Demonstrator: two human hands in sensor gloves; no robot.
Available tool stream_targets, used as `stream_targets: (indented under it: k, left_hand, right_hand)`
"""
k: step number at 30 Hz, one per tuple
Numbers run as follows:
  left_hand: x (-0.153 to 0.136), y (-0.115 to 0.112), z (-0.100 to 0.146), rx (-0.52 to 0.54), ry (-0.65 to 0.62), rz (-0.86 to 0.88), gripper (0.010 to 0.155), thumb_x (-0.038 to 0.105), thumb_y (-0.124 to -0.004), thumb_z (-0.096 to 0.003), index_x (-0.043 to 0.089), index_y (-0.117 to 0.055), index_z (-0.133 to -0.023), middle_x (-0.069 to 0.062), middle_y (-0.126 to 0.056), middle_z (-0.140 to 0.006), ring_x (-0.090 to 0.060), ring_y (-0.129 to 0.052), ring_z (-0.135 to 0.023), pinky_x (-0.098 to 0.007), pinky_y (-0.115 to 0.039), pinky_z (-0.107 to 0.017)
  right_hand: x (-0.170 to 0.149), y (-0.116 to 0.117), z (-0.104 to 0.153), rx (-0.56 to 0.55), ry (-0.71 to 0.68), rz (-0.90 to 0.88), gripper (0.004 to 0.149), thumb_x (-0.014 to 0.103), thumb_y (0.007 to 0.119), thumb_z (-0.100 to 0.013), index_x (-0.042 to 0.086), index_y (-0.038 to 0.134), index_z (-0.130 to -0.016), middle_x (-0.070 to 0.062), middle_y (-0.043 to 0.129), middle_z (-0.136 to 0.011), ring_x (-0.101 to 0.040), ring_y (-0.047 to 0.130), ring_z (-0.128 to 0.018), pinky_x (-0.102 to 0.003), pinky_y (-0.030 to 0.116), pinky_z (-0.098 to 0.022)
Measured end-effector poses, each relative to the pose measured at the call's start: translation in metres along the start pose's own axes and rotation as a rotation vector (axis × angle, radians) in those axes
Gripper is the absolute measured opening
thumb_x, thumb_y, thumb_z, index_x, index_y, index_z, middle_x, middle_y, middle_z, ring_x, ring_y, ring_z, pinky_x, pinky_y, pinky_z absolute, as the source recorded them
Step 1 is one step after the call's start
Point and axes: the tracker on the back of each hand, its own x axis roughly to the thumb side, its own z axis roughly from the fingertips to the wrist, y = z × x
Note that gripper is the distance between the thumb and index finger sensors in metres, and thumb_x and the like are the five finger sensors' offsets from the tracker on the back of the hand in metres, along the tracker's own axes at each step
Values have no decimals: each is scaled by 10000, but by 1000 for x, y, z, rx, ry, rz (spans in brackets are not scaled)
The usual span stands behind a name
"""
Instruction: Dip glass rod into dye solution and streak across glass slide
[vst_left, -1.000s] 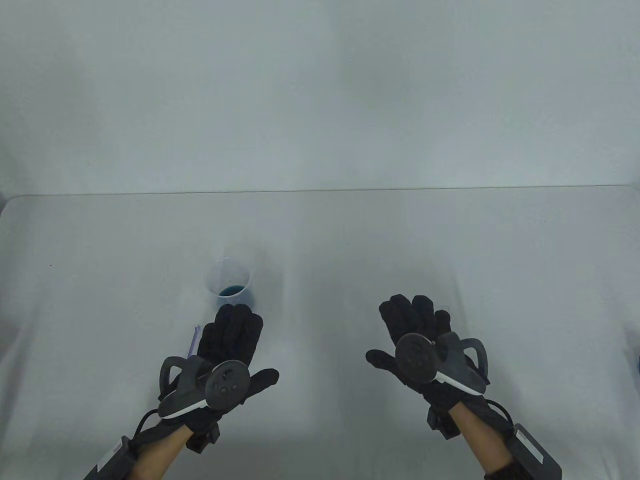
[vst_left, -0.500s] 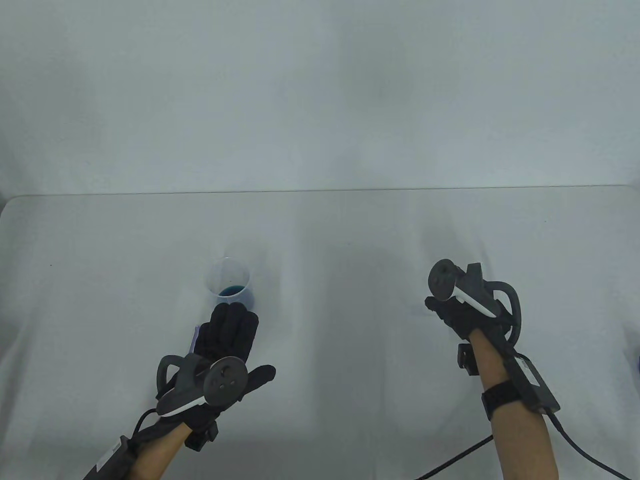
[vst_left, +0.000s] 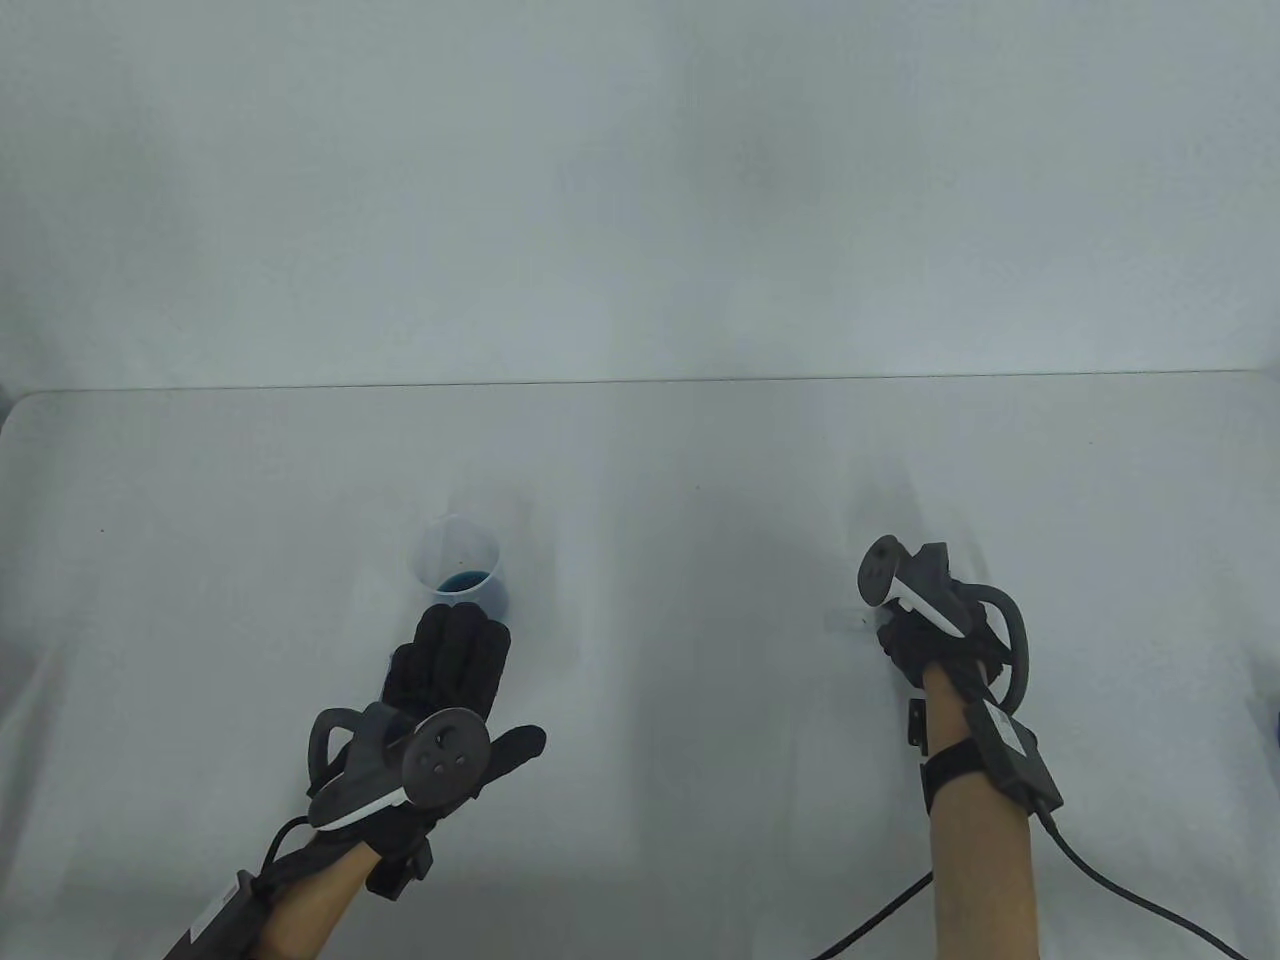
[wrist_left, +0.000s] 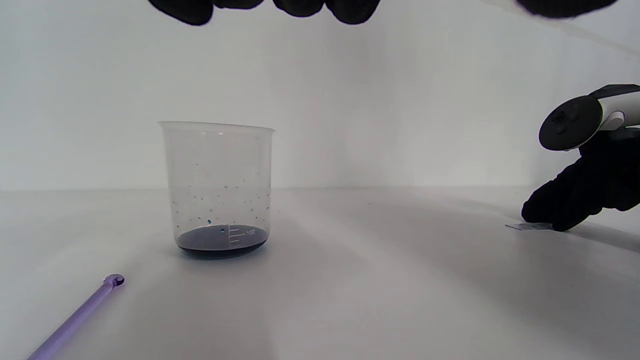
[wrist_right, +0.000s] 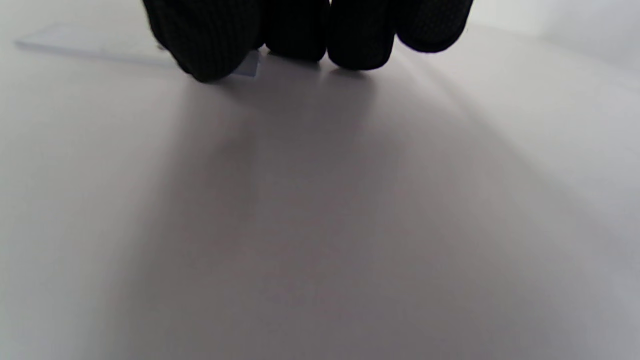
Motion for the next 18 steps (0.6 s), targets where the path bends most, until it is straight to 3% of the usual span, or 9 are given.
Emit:
stream_targets:
  k: [9, 18]
  left_hand:
    - [-1, 0, 0, 2, 6, -8, 941, 671, -536, -500, 90, -254, -1185, -252, -208, -1233, -537, -238, -1131, -634, -397, -796]
    - [-1, -1, -1, 1, 9, -17, 942, 670, -537, -500, 88, -256, -1185, -251, -208, -1233, -537, -241, -1131, -634, -397, -796]
  right_hand:
    - [5, 1, 3, -8, -22, 23, 518, 418, 771, -484, 351, 625, -976, 78, 711, -1039, -229, 755, -991, -469, 677, -734]
    - [53, 5, 43, -55, -244, 95, 514, 446, 771, -475, 313, 671, -961, 29, 782, -972, -224, 834, -901, -455, 709, -702]
